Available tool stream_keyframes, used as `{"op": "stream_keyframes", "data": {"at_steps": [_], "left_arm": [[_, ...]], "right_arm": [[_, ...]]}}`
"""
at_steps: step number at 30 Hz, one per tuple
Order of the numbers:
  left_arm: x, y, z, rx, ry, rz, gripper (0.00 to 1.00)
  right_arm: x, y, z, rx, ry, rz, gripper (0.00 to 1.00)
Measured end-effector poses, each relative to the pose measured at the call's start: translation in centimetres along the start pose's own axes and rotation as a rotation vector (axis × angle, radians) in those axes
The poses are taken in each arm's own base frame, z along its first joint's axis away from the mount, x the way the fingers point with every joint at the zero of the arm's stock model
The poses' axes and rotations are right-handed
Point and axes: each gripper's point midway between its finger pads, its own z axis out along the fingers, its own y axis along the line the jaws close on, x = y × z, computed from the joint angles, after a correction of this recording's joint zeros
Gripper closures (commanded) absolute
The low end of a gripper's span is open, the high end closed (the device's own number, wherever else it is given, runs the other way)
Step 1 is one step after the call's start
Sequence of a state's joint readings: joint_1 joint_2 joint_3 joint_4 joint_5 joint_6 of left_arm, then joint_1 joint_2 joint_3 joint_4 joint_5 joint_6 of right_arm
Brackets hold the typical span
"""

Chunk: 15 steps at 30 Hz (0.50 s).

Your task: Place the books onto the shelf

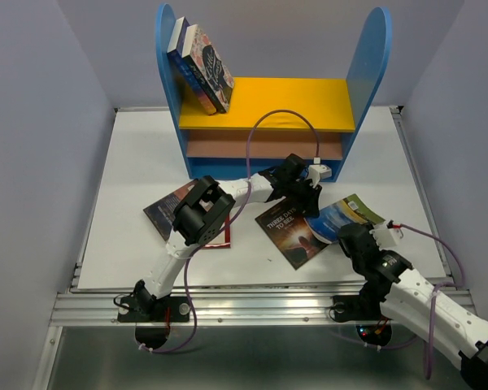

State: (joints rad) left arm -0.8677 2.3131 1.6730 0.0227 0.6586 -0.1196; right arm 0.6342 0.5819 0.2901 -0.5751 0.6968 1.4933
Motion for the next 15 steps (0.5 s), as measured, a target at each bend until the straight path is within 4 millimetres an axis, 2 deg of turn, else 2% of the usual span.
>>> {"op": "stream_keyframes", "data": {"at_steps": [1, 2, 5, 6, 11, 15], "left_arm": [[0.0, 0.0, 0.0, -0.001, 0.0, -0.002, 0.79], [0.0, 0.0, 0.0, -0.002, 0.0, -0.003, 0.79], [0.0, 0.0, 0.0, -0.006, -0.001, -0.01, 0.76], [-0.1, 0.0, -0.1, -0.007, -0.002, -0.018, 0.67], [-0.2, -0.3, -0.3, -0.007, -0.003, -0.044, 0.38], [-0.2, -1.5, -1.1, -0.001, 0.004, -0.088, 0.2]], "right_arm": [[-0.1, 0.0, 0.0, -0.001, -0.005, 0.004, 0.77], [-0.2, 0.2, 0.0, -0.007, -0.009, 0.013, 0.99], [-0.4, 0.4, 0.1, -0.016, -0.02, 0.015, 0.99], [-0.5, 0.5, 0.1, -0.021, -0.025, 0.012, 0.99], [-0.6, 0.6, 0.0, -0.028, -0.029, -0.029, 0.99], [-1.2, 2.3, -0.7, -0.074, -0.027, -0.083, 0.99]]}}
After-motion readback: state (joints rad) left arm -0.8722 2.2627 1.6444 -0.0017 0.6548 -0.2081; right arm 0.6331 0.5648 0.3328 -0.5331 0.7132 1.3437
